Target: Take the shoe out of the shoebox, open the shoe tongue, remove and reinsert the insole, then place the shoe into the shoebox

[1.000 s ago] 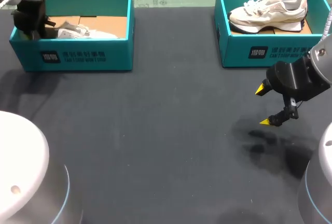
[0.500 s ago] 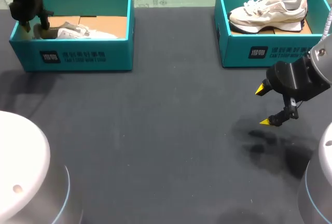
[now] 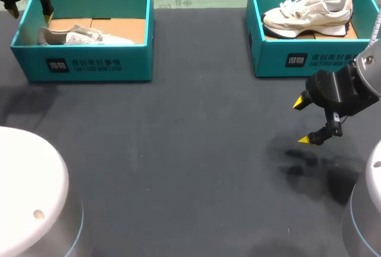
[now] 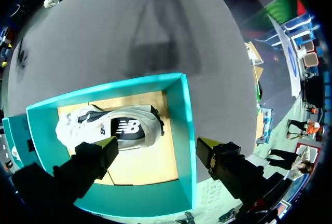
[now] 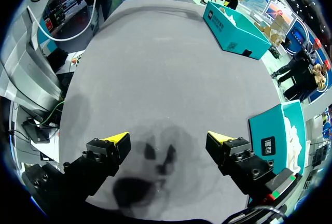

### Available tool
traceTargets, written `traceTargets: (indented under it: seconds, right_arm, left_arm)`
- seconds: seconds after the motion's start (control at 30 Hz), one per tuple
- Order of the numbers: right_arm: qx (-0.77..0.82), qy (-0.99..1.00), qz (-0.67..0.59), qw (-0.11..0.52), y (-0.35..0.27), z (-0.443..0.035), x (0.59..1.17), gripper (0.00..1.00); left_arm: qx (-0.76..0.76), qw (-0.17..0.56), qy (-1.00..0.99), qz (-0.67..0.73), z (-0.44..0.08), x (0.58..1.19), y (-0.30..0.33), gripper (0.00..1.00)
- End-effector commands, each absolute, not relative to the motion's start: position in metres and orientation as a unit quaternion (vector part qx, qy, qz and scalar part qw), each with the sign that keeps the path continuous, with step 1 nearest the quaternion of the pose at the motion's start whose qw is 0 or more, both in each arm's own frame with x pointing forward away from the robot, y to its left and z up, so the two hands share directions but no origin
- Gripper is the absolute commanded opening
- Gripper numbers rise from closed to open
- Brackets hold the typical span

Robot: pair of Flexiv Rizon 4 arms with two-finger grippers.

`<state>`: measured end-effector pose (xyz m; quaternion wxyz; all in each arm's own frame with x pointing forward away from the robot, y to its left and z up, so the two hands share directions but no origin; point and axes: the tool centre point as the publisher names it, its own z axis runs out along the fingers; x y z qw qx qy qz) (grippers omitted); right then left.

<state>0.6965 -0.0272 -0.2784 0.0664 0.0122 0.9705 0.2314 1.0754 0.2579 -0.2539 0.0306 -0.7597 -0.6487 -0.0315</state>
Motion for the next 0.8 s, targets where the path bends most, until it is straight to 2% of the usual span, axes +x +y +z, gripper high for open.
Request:
traceTargets:
  seconds: [0.03,0.8]
  right_arm:
    - [0.013,0.971,0.231,0.068,-0.027,-0.279,0.695,1.0]
    - [0.013,0.971,0.231,0.068,-0.027,-0.279,0.695,1.0]
  left_arm:
    - [-0.76,0.033,-0.648,-0.037,-0.229,1.058,0.259,1.0]
    - [-0.759,0.037,-0.65,-0.025,-0.175,0.999,0.271,1.0]
